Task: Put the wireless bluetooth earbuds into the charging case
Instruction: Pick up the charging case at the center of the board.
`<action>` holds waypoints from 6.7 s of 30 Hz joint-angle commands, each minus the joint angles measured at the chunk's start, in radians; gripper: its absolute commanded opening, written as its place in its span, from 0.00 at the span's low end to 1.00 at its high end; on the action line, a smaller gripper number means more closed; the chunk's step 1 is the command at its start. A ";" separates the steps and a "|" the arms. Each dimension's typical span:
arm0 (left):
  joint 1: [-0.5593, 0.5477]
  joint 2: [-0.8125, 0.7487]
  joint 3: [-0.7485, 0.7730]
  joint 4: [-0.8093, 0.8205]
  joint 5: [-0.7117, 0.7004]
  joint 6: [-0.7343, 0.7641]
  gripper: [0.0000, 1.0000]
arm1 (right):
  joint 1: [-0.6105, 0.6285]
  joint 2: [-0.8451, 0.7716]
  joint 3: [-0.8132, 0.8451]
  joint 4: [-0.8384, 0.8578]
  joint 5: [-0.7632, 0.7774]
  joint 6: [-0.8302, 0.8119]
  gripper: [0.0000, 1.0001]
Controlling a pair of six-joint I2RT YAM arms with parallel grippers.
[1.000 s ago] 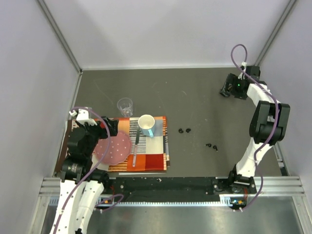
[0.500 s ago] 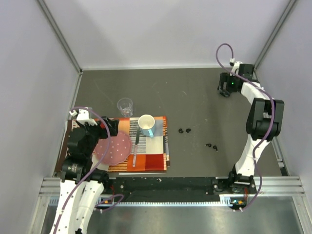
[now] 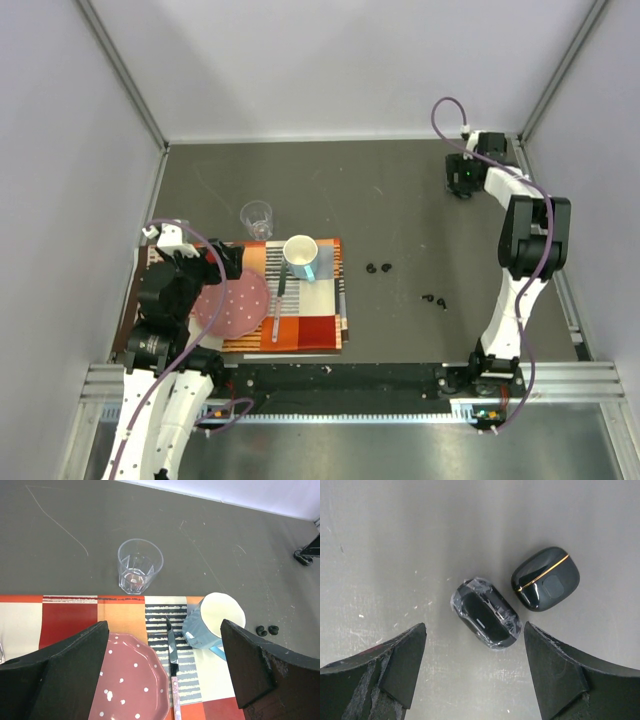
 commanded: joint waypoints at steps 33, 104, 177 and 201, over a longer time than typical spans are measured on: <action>0.005 -0.012 -0.004 0.045 0.011 0.005 0.99 | 0.039 0.113 0.184 -0.108 0.116 0.052 0.70; 0.004 0.172 0.045 0.245 0.689 -0.107 0.98 | 0.533 -1.199 -0.772 0.059 -0.223 0.140 0.00; -0.688 0.755 0.146 0.657 0.348 -0.359 0.61 | 0.935 -1.202 -0.749 0.076 -0.180 -0.095 0.00; -0.699 0.794 0.196 0.588 0.364 -0.292 0.00 | 0.937 -1.223 -0.748 0.097 -0.126 -0.089 0.21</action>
